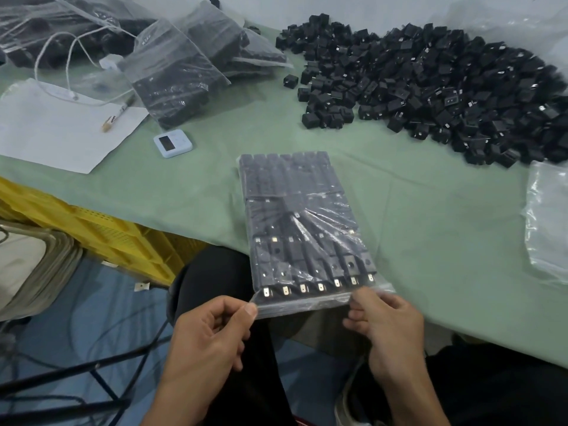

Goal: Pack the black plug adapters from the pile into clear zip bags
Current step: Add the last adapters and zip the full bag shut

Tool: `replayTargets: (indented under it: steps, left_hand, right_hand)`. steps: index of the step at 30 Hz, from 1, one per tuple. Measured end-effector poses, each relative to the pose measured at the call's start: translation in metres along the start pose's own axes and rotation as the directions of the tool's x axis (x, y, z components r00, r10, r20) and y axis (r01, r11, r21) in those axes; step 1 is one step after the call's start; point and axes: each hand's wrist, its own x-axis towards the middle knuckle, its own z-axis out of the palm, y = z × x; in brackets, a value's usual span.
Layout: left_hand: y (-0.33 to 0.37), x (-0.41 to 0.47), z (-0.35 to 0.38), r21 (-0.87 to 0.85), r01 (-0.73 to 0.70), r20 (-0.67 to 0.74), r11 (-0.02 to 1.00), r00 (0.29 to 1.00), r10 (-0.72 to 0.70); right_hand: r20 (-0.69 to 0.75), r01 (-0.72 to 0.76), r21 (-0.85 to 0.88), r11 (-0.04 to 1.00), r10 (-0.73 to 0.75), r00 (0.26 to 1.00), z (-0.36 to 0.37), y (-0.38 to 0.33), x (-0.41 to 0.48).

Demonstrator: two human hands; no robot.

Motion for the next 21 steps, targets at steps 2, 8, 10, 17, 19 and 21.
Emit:
replayTargets:
  steps: [2,8,10,17,19,21]
  left_hand:
    - [0.0,0.0,-0.005,-0.007,-0.002,0.004,1.0,1.0,0.002]
    - [-0.003,0.004,-0.015,0.021,-0.004,-0.007,1.0,1.0,0.004]
    - [-0.002,0.005,-0.015,0.002,0.008,-0.011,1.0,1.0,-0.008]
    - [-0.002,-0.008,0.011,-0.257,0.226,-0.023,0.939,0.97,-0.24]
    - [-0.004,-0.017,0.038,-0.338,0.387,0.084,0.858,0.92,-0.382]
    - [-0.005,-0.018,0.071,-0.401,0.45,0.163,0.798,0.892,-0.422]
  right_hand:
    - [-0.024,0.035,-0.019,0.999,-0.035,0.999,-0.009,-0.001,0.001]
    - [-0.072,0.11,-0.091,0.99,-0.117,0.99,-0.026,-0.003,0.003]
    - [-0.074,0.128,-0.12,0.985,-0.137,0.988,-0.029,-0.005,0.003]
    - [0.089,-0.003,-0.096,0.995,0.012,0.996,-0.039,-0.013,0.001]
    - [0.132,-0.051,-0.078,0.996,0.061,0.989,-0.039,-0.015,-0.003]
    - [0.175,-0.072,-0.072,0.995,0.084,0.981,-0.037,-0.017,-0.006]
